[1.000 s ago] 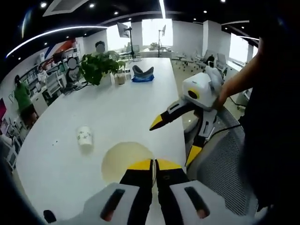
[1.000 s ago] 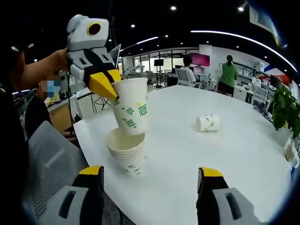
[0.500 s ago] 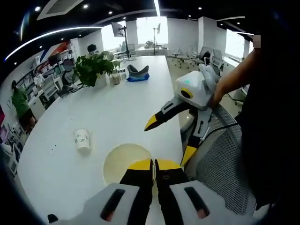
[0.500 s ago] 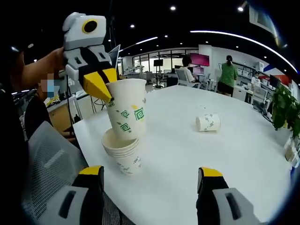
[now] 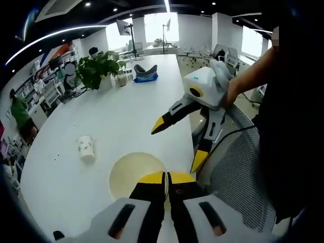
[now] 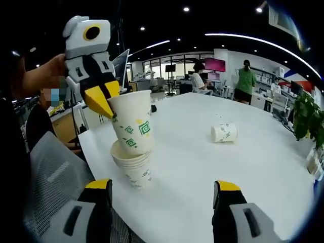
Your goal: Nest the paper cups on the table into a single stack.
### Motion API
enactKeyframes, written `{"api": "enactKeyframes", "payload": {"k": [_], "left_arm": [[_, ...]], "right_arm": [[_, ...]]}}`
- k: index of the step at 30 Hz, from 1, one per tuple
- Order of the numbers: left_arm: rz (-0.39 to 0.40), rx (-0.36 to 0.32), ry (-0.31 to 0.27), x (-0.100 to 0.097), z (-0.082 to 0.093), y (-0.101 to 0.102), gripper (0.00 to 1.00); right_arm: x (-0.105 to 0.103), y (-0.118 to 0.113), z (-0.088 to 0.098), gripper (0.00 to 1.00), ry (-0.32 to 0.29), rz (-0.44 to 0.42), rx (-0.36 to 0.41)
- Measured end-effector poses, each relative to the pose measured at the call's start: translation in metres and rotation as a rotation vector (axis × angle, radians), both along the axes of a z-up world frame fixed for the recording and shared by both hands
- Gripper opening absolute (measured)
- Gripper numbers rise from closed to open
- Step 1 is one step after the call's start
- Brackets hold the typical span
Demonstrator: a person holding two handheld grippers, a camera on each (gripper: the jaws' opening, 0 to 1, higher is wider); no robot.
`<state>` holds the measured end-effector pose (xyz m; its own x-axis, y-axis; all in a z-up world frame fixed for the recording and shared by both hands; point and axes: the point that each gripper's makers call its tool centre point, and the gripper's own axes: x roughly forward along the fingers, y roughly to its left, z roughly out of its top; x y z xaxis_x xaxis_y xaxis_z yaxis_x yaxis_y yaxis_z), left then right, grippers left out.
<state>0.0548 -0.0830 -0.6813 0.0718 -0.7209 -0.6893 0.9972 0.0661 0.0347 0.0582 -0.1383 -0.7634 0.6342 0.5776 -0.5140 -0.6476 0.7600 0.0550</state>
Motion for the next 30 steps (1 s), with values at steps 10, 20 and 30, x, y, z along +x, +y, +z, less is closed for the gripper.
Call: {"api": "enactKeyframes", "payload": {"k": [10, 20, 30], "left_arm": [[-0.008, 0.044, -0.011, -0.002, -0.003, 0.009, 0.0], [0.003, 0.072, -0.002, -0.003, -0.012, 0.019, 0.0], [0.03, 0.053, 0.069, -0.004, -0.033, 0.014, 0.0]], "right_arm": [[0.0, 0.001, 0.001, 0.82, 0.0, 0.003, -0.003], [-0.001, 0.002, 0.0, 0.82, 0.002, 0.005, -0.002], [-0.001, 0.001, 0.001, 0.82, 0.001, 0.002, 0.0]]}}
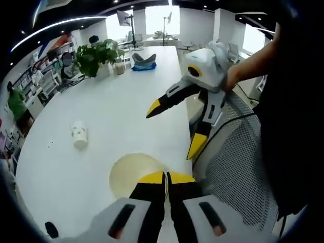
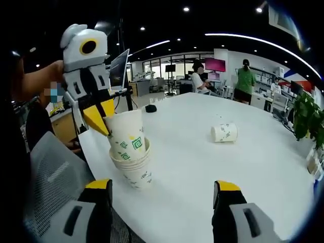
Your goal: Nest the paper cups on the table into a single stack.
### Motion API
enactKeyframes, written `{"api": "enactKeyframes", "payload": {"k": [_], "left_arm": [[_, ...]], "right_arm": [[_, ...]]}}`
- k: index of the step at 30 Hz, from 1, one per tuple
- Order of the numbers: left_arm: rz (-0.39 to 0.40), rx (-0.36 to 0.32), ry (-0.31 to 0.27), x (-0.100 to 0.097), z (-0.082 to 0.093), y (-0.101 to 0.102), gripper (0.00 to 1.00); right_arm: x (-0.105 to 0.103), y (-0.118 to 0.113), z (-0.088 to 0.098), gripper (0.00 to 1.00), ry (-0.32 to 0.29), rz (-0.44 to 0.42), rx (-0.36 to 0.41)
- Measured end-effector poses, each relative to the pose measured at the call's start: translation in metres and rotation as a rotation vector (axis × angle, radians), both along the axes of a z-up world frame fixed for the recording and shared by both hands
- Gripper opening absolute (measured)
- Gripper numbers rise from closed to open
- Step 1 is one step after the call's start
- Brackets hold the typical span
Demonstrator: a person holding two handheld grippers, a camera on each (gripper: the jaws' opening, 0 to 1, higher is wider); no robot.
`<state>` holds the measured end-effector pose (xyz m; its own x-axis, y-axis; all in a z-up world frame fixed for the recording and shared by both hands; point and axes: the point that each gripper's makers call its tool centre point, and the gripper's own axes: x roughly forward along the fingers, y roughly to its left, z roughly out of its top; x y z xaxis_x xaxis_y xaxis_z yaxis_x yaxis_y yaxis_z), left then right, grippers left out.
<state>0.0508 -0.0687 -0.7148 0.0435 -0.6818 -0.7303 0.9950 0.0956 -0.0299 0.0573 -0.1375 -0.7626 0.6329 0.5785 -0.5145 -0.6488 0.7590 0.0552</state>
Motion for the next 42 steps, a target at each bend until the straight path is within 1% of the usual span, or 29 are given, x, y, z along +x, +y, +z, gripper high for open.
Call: {"api": "enactKeyframes", "payload": {"k": [2, 3, 5, 9, 12, 18, 25, 31, 34, 37, 42], "left_arm": [[0.006, -0.007, 0.018, 0.001, -0.007, 0.0, 0.0], [0.013, -0.022, 0.04, 0.001, -0.011, -0.001, 0.0], [0.021, -0.028, 0.057, 0.003, -0.015, -0.001, 0.0], [0.027, -0.029, 0.082, 0.006, -0.025, 0.0, 0.01], [0.027, -0.029, 0.111, 0.004, -0.029, -0.001, 0.02], [0.019, -0.022, 0.147, 0.004, -0.039, -0.002, 0.03], [0.002, 0.003, 0.17, 0.0, -0.047, -0.004, 0.04], [-0.003, 0.015, 0.186, 0.001, -0.054, -0.003, 0.04], [-0.006, 0.03, 0.189, 0.002, -0.06, -0.001, 0.04], [-0.004, 0.027, 0.201, 0.002, -0.058, -0.002, 0.05], [-0.004, 0.024, 0.213, 0.003, -0.061, -0.002, 0.05]], "right_arm": [[0.0, -0.001, 0.0, 0.82, 0.0, -0.001, 0.0], [0.001, -0.001, 0.0, 0.82, 0.0, -0.001, 0.0], [0.0, 0.0, 0.0, 0.82, 0.0, -0.001, 0.0], [0.0, -0.001, 0.0, 0.82, 0.001, -0.001, 0.0], [0.001, -0.001, 0.0, 0.82, 0.0, -0.001, 0.001], [0.001, -0.002, 0.0, 0.82, 0.0, -0.004, 0.0], [0.001, -0.003, -0.001, 0.82, 0.001, -0.007, 0.002], [0.001, -0.003, 0.0, 0.82, 0.001, -0.006, 0.0], [0.002, -0.003, 0.0, 0.82, 0.0, -0.007, 0.002], [0.002, -0.003, 0.0, 0.82, -0.001, -0.009, 0.003], [0.003, -0.004, 0.001, 0.82, -0.002, -0.013, 0.006]]}}
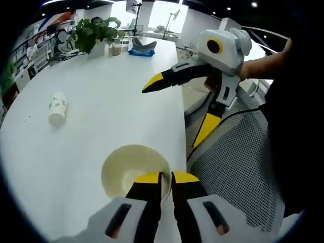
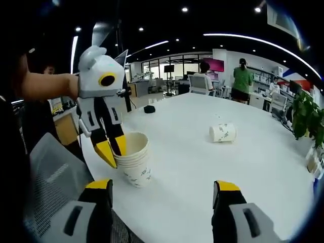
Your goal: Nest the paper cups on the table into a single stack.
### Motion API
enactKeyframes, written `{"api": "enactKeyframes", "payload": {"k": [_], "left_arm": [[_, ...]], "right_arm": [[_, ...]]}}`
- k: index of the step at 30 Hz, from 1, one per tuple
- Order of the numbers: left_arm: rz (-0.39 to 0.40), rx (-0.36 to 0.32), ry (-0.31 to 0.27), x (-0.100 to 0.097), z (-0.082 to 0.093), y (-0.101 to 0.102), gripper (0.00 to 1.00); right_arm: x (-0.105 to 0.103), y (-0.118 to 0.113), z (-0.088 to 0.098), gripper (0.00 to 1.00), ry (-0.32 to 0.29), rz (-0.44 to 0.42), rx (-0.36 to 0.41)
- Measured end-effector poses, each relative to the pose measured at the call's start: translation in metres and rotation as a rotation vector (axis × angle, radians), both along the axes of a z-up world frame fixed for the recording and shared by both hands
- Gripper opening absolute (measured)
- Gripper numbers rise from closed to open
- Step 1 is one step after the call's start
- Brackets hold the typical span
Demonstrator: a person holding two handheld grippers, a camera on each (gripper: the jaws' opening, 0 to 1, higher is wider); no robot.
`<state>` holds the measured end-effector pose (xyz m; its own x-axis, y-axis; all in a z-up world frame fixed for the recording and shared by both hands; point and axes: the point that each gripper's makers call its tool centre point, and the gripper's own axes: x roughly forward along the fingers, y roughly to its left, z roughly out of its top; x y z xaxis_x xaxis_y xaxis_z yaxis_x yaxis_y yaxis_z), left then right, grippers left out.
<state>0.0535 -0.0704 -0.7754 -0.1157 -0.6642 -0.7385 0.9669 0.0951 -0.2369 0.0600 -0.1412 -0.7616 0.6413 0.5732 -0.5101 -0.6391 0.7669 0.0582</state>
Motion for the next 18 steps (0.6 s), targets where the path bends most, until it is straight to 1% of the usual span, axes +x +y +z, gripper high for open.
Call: {"api": "enactKeyframes", "payload": {"k": [5, 7, 12, 14, 15, 18], "left_arm": [[0.001, -0.002, -0.002, -0.001, -0.001, 0.001, 0.05], [-0.004, 0.005, -0.017, 0.0, -0.002, 0.001, 0.05], [-0.002, 0.017, -0.022, 0.0, -0.001, 0.002, 0.06], [0.001, 0.01, -0.027, 0.0, 0.001, 0.002, 0.06], [0.01, -0.009, -0.028, 0.0, 0.005, 0.0, 0.07], [0.038, -0.047, -0.03, 0.002, 0.014, -0.002, 0.12]], "right_arm": [[0.001, -0.001, 0.0, 0.82, -0.001, -0.003, 0.002], [0.001, -0.001, 0.0, 0.82, -0.002, -0.004, 0.003], [0.002, -0.001, 0.002, 0.82, -0.006, -0.01, 0.007], [0.002, -0.001, 0.003, 0.82, -0.008, -0.016, 0.012], [0.003, -0.001, 0.004, 0.82, -0.007, -0.018, 0.014], [0.004, -0.002, 0.005, 0.81, -0.007, -0.026, 0.023]]}}
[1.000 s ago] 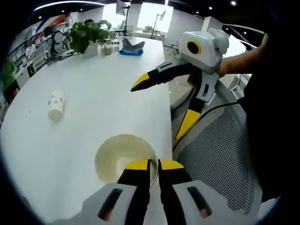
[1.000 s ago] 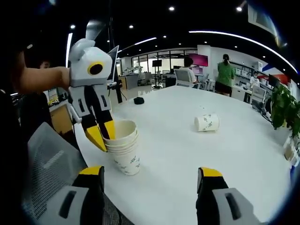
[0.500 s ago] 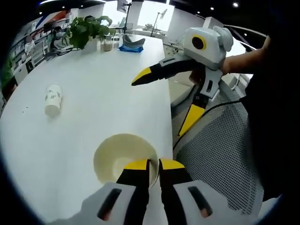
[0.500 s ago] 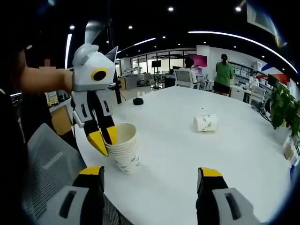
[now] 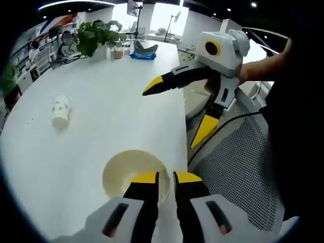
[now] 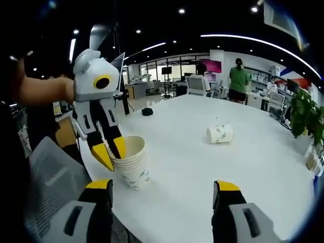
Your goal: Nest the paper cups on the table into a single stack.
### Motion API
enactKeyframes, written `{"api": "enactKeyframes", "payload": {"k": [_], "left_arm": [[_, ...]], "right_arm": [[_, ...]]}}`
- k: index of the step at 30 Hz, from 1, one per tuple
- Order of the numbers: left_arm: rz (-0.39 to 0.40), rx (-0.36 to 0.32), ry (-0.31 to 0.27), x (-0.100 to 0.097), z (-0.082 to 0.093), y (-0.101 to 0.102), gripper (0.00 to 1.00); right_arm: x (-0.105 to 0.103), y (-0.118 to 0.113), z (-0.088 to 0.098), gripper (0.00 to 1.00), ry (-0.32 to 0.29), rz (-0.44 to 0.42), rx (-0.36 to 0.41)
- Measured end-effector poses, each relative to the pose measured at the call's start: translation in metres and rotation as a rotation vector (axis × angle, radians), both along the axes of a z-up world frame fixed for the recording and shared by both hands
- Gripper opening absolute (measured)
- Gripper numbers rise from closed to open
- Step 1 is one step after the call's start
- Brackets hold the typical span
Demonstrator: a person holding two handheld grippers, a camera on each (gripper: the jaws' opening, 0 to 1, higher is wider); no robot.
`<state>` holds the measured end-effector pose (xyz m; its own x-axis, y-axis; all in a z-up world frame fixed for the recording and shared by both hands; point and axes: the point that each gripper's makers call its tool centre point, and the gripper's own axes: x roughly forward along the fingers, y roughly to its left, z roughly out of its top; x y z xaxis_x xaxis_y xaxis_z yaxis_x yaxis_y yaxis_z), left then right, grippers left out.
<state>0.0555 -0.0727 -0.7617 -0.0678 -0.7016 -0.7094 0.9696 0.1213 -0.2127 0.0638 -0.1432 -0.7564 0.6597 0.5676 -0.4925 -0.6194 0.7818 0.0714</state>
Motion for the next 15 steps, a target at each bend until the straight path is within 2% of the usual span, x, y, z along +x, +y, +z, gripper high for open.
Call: {"api": "enactKeyframes", "payload": {"k": [5, 10, 12, 15], "left_arm": [[0.034, -0.023, -0.027, 0.002, 0.011, 0.005, 0.18], [0.106, -0.086, -0.065, 0.008, 0.024, 0.011, 0.25], [0.146, -0.123, -0.09, 0.011, 0.034, 0.011, 0.27], [0.191, -0.155, -0.105, 0.014, 0.039, 0.018, 0.3]], "right_arm": [[0.002, -0.001, 0.004, 0.81, 0.002, -0.011, 0.024], [0.005, 0.0, 0.01, 0.81, -0.005, 0.004, 0.017], [0.009, -0.001, 0.014, 0.81, -0.013, 0.015, 0.012], [0.017, -0.003, 0.02, 0.8, -0.023, 0.022, 0.016]]}}
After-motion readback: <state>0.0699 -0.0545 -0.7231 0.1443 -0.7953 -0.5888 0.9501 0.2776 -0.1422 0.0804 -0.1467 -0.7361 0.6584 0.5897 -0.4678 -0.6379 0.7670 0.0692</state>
